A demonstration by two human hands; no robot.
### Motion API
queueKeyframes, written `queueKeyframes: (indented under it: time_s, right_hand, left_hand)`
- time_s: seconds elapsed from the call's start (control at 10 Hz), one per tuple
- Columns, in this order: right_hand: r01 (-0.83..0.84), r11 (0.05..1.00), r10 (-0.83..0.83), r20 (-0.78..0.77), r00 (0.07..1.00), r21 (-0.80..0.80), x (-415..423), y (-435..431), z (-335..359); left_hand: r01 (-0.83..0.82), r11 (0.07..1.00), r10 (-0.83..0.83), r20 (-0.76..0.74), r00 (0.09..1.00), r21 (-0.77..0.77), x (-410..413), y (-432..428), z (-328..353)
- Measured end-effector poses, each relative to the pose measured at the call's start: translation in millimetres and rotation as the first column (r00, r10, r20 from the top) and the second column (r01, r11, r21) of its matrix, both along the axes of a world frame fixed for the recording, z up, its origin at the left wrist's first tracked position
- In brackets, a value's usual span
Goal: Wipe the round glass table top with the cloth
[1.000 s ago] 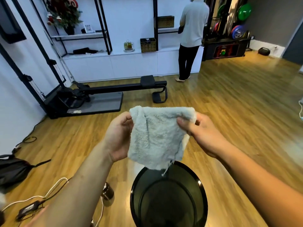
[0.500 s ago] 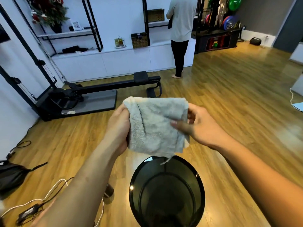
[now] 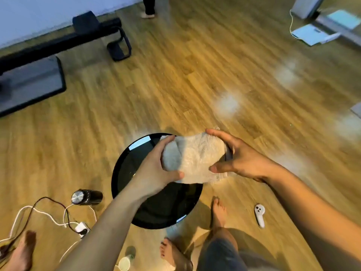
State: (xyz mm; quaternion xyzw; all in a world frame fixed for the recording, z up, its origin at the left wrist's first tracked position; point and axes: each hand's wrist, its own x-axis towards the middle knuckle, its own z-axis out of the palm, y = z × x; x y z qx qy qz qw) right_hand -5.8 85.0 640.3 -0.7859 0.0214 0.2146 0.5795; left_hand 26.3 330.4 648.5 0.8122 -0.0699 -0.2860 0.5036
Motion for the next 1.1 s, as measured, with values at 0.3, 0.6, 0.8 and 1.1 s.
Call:
queueKeyframes:
  time_s: [0.3, 0.6, 0.8, 1.1]
  right_hand:
    - [0.283, 0.927, -0.347, -0.277, 0.896, -0.247, -45, -135, -215]
    - [0.620, 0.650, -0.757, -0.448, 0.476, -0.440, -88, -220, -528]
    - [0.562, 0.703, -0.709, -0.489, 0.508, -0.436, -79, -232, -708]
    - [0.466, 0.711, -0.699, -0.451, 0.555, -0.527, -60, -216, -755]
  left_hand:
    - [0.231, 0.925, -0.146, -0.279, 0.949, 0.301, 20, -159, -211]
    - [0.070, 0.946, 0.148, -0.614, 0.775, 0.317, -9, -304, -543]
    - [-0.030, 0.879, 0.284, -0.471, 0.835, 0.477, -9, -314, -711]
    - [0.002, 0.779, 0.375, -0.469, 0.800, 0.627, 8, -287, -773]
